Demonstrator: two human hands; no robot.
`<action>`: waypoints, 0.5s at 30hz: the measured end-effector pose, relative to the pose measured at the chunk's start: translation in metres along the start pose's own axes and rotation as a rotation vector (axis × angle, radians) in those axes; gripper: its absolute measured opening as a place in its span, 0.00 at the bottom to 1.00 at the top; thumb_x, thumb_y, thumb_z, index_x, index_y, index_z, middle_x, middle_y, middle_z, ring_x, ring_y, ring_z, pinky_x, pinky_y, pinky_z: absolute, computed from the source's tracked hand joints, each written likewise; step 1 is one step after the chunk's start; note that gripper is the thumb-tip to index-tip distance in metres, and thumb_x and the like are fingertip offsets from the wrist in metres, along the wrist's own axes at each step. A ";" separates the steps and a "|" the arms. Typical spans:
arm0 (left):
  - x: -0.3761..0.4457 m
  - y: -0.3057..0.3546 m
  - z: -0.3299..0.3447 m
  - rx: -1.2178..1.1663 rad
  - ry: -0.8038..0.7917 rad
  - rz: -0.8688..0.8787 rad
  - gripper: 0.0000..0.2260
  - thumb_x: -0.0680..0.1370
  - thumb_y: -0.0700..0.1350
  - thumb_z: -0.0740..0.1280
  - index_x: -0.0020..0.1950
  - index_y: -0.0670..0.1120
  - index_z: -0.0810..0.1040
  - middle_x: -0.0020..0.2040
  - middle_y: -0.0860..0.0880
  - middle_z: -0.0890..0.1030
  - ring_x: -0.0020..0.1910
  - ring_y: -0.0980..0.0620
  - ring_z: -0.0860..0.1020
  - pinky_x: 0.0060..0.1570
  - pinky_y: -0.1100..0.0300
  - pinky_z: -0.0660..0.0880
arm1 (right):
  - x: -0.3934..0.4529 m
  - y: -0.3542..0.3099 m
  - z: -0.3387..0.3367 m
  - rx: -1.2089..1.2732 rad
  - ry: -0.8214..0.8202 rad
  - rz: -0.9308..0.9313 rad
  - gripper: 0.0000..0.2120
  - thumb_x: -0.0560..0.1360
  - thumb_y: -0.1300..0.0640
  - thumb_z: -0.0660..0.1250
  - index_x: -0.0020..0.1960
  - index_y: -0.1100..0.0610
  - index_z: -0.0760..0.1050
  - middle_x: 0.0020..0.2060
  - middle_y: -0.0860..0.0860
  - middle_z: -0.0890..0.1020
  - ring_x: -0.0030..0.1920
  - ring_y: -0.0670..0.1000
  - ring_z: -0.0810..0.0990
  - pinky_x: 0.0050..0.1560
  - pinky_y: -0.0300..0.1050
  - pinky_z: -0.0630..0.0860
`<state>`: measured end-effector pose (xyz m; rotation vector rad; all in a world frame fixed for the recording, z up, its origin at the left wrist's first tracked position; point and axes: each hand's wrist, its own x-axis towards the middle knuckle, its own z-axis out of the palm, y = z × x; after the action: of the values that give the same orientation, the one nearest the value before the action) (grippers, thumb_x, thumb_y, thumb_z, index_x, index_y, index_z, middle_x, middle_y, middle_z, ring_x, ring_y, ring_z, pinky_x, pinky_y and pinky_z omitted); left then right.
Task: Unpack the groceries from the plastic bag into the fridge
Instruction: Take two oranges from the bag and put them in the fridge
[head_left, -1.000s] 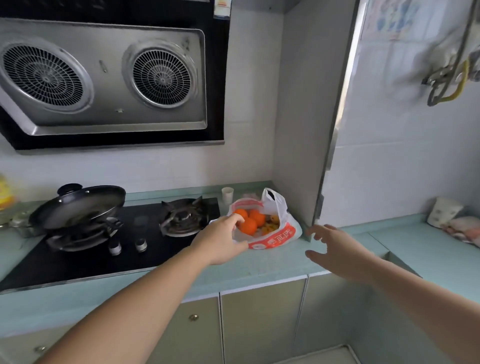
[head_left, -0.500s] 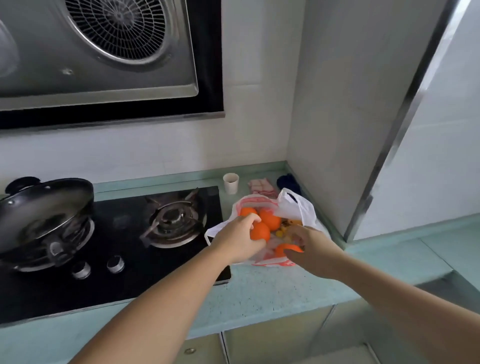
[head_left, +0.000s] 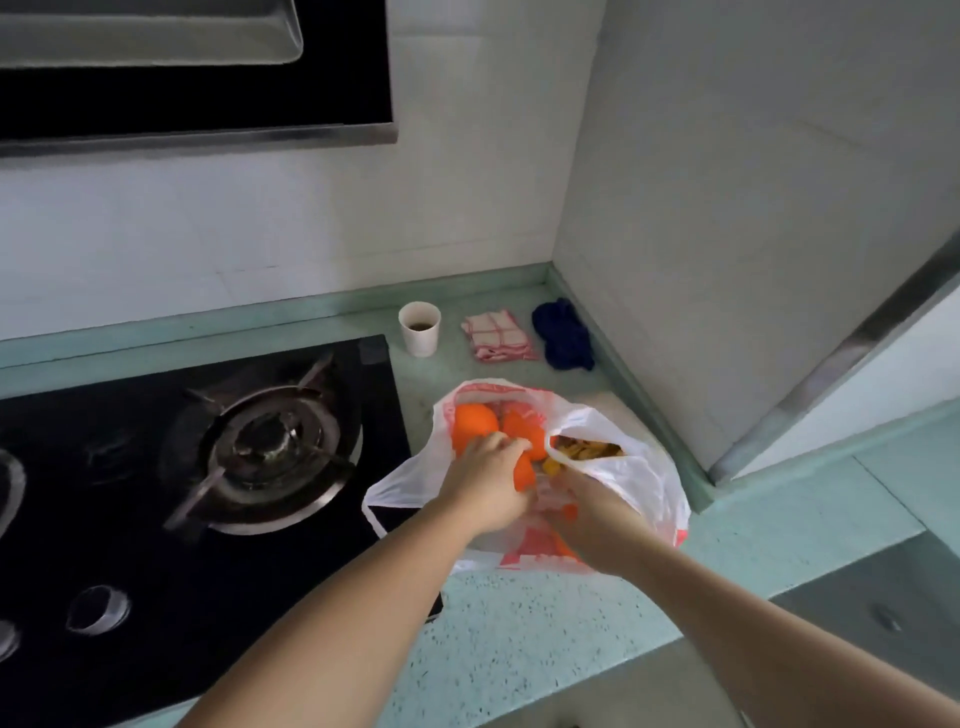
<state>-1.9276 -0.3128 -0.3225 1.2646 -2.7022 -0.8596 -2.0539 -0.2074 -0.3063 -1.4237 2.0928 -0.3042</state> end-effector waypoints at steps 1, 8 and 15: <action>0.005 0.000 0.003 0.010 -0.011 -0.007 0.21 0.75 0.55 0.64 0.68 0.55 0.70 0.70 0.51 0.68 0.69 0.44 0.66 0.64 0.47 0.69 | 0.003 0.005 0.003 -0.046 -0.057 -0.020 0.04 0.77 0.45 0.63 0.52 0.41 0.73 0.43 0.42 0.76 0.42 0.42 0.74 0.43 0.32 0.70; 0.018 -0.005 0.028 0.099 -0.071 -0.156 0.21 0.73 0.49 0.65 0.66 0.55 0.68 0.66 0.48 0.68 0.60 0.40 0.70 0.60 0.49 0.66 | 0.005 0.032 0.017 -0.283 -0.113 -0.140 0.23 0.77 0.41 0.60 0.70 0.44 0.65 0.70 0.44 0.67 0.69 0.49 0.67 0.71 0.46 0.64; 0.028 0.001 0.031 0.066 0.011 -0.162 0.18 0.71 0.48 0.64 0.61 0.54 0.74 0.61 0.48 0.73 0.55 0.40 0.75 0.57 0.52 0.70 | 0.018 0.035 0.022 -0.390 -0.059 -0.085 0.16 0.79 0.49 0.59 0.65 0.51 0.72 0.68 0.49 0.70 0.62 0.48 0.71 0.64 0.36 0.67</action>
<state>-1.9548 -0.3179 -0.3538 1.5148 -2.6695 -0.7805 -2.0726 -0.2064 -0.3475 -1.7226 2.1241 0.1220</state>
